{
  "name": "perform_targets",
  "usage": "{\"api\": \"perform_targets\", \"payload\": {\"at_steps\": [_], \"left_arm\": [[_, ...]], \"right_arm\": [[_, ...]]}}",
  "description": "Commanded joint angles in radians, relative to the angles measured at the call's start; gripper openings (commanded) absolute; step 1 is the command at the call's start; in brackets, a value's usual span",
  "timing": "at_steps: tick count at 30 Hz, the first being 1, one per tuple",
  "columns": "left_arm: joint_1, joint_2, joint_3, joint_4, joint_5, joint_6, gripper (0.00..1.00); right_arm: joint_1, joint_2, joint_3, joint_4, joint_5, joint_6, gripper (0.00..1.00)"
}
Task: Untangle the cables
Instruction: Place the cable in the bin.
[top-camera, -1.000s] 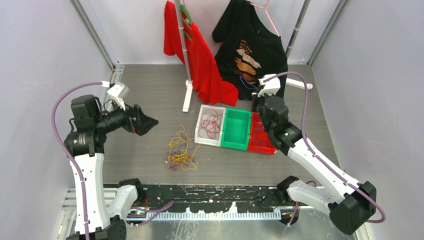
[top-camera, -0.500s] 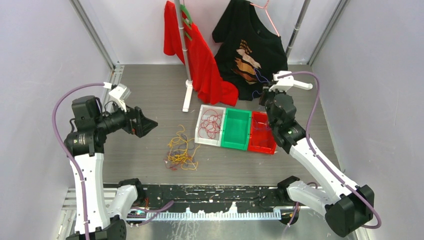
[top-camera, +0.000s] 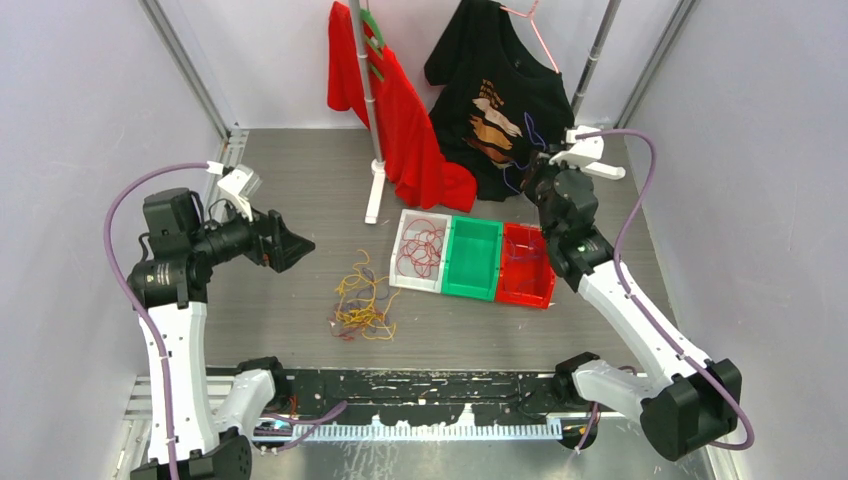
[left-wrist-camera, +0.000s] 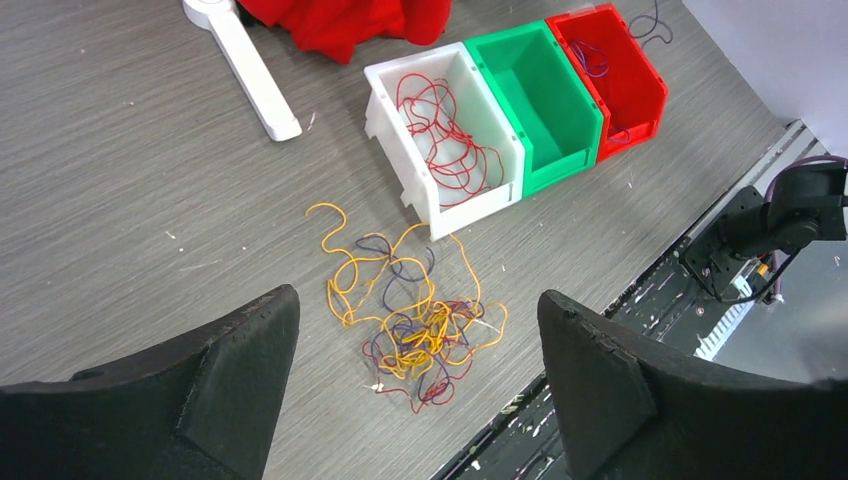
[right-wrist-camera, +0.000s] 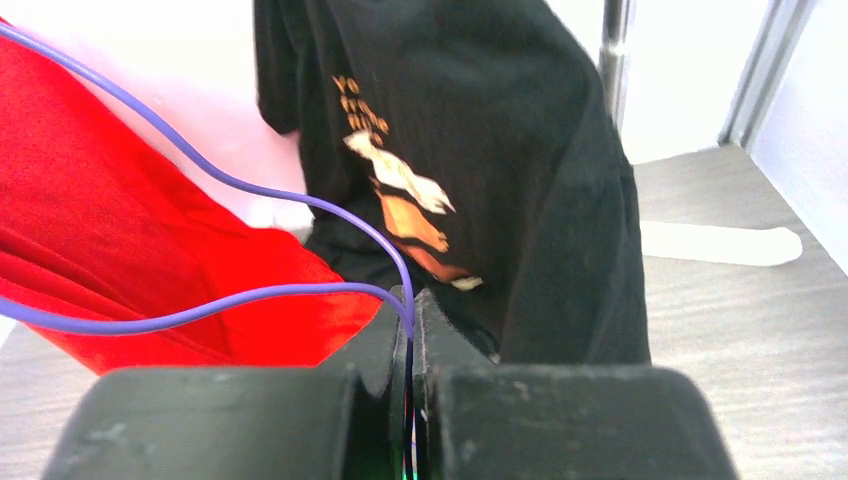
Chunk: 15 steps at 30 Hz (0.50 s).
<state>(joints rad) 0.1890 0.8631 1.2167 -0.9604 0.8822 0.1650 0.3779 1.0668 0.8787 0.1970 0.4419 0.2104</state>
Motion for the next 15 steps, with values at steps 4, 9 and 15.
{"api": "perform_targets", "payload": {"at_steps": [4, 9, 15], "left_arm": [[-0.002, 0.003, 0.045, 0.026, 0.030, -0.004, 0.92], [-0.001, -0.004, 0.040, 0.027, 0.023, 0.002, 0.96], [-0.002, -0.013, 0.032, 0.012, 0.019, 0.025, 0.96]], "right_arm": [[-0.001, -0.023, 0.153, 0.018, -0.044, 0.010, 0.01], [0.000, -0.034, 0.099, 0.027, -0.026, 0.018, 0.01], [-0.001, -0.038, -0.030, 0.078, 0.028, 0.075, 0.01]]}}
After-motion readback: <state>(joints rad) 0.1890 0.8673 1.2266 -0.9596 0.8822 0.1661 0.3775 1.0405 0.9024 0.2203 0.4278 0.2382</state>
